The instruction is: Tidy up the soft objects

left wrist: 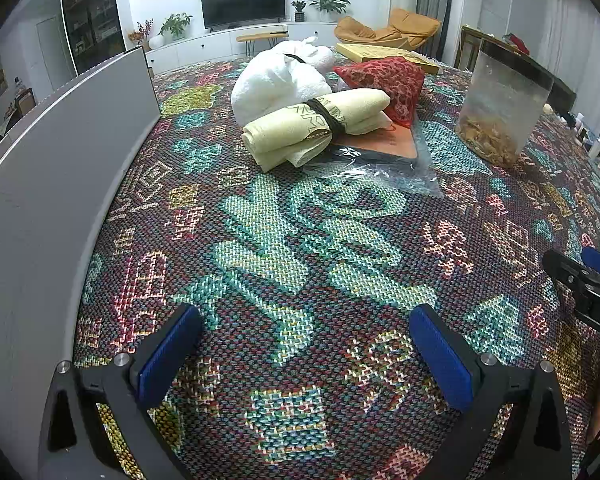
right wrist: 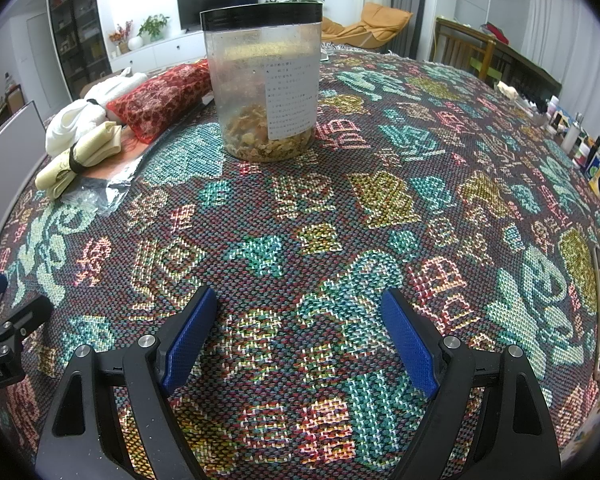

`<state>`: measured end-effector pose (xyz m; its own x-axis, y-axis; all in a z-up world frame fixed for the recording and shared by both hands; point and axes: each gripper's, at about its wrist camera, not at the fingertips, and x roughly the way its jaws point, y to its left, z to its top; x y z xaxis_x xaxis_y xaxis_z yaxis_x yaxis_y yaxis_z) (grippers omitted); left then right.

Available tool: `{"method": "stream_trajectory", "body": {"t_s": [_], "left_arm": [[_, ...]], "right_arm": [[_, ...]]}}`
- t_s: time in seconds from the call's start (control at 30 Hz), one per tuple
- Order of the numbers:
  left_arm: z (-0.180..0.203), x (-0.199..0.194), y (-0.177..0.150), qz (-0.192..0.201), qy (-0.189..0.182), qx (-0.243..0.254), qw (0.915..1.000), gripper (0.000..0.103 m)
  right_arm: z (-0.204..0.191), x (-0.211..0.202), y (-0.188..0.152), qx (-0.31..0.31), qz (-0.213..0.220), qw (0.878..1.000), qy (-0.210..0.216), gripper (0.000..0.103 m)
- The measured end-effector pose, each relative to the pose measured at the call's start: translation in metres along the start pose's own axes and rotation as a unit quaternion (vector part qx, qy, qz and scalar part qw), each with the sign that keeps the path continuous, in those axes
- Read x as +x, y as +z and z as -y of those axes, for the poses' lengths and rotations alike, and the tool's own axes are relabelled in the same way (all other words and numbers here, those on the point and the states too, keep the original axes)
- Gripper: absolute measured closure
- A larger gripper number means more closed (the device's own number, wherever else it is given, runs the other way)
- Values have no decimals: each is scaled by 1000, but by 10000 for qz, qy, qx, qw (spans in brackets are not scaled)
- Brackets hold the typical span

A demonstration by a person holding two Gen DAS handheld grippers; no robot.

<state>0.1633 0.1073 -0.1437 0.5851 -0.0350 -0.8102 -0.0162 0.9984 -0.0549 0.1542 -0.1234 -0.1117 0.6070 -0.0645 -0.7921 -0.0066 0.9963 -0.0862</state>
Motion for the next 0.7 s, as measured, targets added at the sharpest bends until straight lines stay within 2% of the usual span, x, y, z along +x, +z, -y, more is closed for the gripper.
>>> {"method": "stream_trajectory", "body": {"t_s": [0.7], "left_arm": [[0,0,0,-16,-21,13,10000,0]], "right_arm": [[0,1,0,24,4,10000,29,16]]}}
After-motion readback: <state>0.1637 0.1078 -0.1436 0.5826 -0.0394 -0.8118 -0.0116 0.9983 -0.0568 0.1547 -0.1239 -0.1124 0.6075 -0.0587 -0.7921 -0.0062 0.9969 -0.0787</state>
